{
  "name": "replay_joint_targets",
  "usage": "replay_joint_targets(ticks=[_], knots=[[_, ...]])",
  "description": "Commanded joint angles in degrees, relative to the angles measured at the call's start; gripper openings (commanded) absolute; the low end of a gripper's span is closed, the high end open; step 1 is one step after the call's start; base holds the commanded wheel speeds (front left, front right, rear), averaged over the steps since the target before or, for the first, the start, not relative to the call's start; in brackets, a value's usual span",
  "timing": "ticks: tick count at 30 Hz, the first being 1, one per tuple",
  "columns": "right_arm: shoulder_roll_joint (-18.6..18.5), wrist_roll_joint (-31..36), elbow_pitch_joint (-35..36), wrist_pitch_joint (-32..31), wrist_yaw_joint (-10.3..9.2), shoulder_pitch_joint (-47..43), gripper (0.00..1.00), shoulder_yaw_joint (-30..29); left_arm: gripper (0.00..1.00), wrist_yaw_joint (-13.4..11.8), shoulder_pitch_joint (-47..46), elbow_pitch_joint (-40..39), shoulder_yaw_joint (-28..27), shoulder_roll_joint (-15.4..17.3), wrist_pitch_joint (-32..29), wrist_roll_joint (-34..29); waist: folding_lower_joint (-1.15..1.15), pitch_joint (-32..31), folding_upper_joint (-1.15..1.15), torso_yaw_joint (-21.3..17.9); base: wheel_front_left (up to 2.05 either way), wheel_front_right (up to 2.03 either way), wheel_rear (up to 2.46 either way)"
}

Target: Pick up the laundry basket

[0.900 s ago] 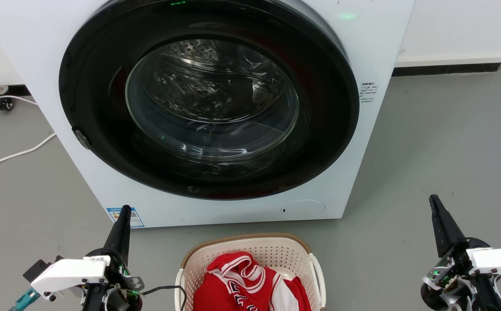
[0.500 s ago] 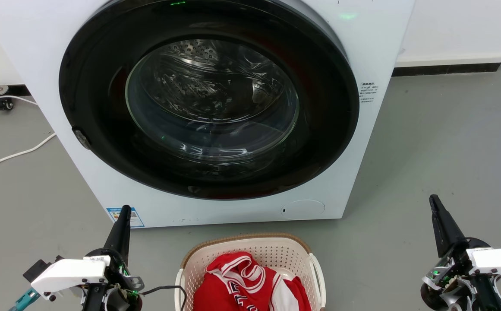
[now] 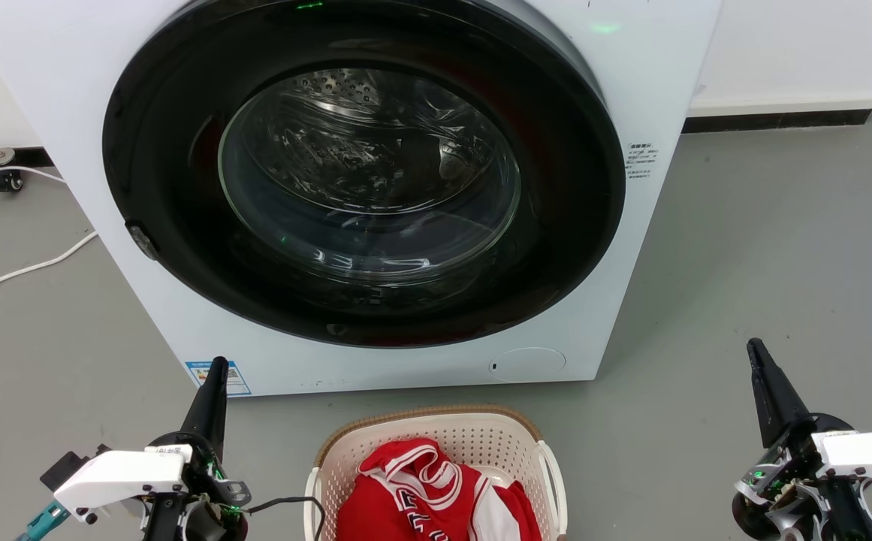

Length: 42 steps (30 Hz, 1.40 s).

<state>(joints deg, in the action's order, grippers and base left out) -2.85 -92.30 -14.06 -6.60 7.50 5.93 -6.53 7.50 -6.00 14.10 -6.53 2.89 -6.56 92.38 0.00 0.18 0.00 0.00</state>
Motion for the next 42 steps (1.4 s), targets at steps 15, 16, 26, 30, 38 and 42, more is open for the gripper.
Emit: replay_joint_targets(ticks=[15, 16, 26, 30, 38, 42], knots=[[0.1, 3.9, -0.5, 2.4, -0.01, -1.7, 1.00, 0.2, 1.00, 0.0, 1.5, 0.0, 0.6, -0.2, 2.4, -4.2, 0.00, 0.1, 0.00, 0.0, 0.00, 0.00, 0.00], [0.1, 4.8, -0.2, 2.7, -0.01, -1.7, 1.00, 0.2, 1.00, 0.0, 1.5, -0.3, 0.6, -0.2, 2.6, -5.1, 0.00, 0.1, 0.00, 0.0, 0.00, 0.00, 0.00], [0.1, 17.3, 4.1, 5.3, -0.01, -2.3, 1.00, 1.1, 1.00, -1.3, 1.7, -3.5, 1.2, -0.1, 5.3, -15.4, 0.00, 0.3, 0.00, 0.0, 0.00, 0.00, 0.00], [0.0, 22.8, 5.8, 6.3, -0.01, -2.6, 1.00, 1.7, 1.00, -2.1, 2.0, -4.9, 1.9, -0.1, 6.3, -19.9, 0.00, 0.4, 0.00, 0.0, 0.00, 0.00, 0.00], [0.0, 34.1, 8.1, 8.1, -0.01, -3.6, 1.00, 3.5, 1.00, -3.2, 2.6, -7.0, 3.5, -0.1, 8.1, -28.6, 0.00, 0.4, 0.00, 0.1, 0.00, 0.00, 0.00], [0.0, 38.7, 9.0, 9.0, -0.01, -3.9, 1.00, 4.1, 1.00, -3.6, 2.8, -7.8, 4.1, -0.1, 9.0, -32.3, 0.00, 0.5, 0.00, 0.1, 0.00, 0.00, 0.00]])
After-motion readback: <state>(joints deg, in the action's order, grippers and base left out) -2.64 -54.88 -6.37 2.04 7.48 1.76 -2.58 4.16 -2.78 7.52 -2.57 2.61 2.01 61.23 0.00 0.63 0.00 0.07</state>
